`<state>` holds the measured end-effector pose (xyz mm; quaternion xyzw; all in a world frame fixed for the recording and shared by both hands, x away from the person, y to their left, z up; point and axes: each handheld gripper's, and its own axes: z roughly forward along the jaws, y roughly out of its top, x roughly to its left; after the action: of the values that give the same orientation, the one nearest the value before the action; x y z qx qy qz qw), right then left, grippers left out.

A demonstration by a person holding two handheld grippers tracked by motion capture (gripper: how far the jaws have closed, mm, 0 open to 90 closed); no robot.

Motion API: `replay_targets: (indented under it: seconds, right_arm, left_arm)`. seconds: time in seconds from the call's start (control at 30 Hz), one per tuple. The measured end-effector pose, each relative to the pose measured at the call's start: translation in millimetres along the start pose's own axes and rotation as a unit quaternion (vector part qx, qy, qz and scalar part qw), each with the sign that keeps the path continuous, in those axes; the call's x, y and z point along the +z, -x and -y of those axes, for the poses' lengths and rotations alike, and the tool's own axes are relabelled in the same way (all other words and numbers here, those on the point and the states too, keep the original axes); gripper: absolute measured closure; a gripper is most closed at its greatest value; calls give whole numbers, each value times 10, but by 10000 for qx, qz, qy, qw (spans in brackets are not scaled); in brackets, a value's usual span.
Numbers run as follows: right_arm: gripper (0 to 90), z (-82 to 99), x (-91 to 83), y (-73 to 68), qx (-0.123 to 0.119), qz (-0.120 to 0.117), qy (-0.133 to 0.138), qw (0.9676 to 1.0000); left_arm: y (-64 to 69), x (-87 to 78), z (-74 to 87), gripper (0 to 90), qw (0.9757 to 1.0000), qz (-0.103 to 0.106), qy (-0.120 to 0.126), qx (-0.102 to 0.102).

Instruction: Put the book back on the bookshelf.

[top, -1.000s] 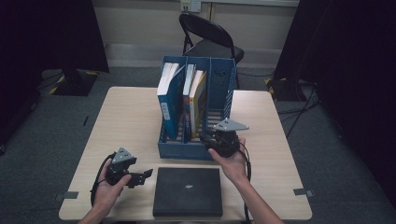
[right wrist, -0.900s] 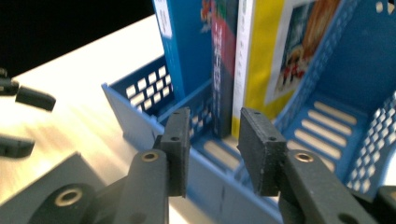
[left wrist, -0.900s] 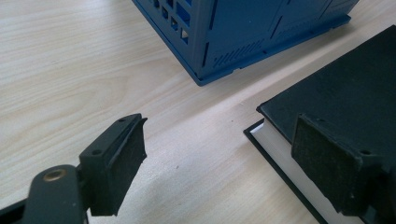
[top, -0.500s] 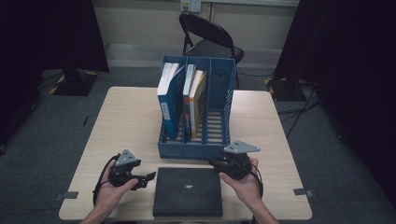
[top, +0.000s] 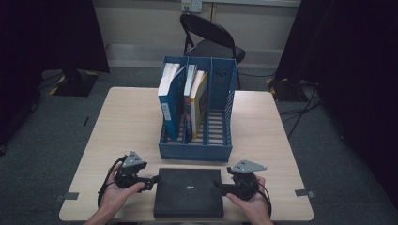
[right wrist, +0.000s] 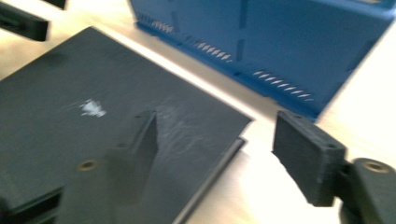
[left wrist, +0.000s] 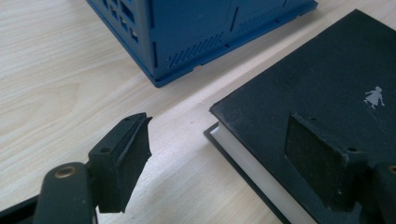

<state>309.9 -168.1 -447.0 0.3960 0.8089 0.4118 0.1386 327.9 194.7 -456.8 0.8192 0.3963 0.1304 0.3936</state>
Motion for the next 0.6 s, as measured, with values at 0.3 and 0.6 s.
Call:
replay_targets:
  seconds: [0.3, 0.6]
  right_arm:
    - [223, 96, 145, -43, 19, -255, -191, 9995]
    - [217, 136, 207, -7, 249, -448, -338, 9981]
  left_arm:
    - [95, 77, -32, 205, 9998, 178, 2, 43]
    - [168, 178, -31, 223, 9994, 231, -110, 237]
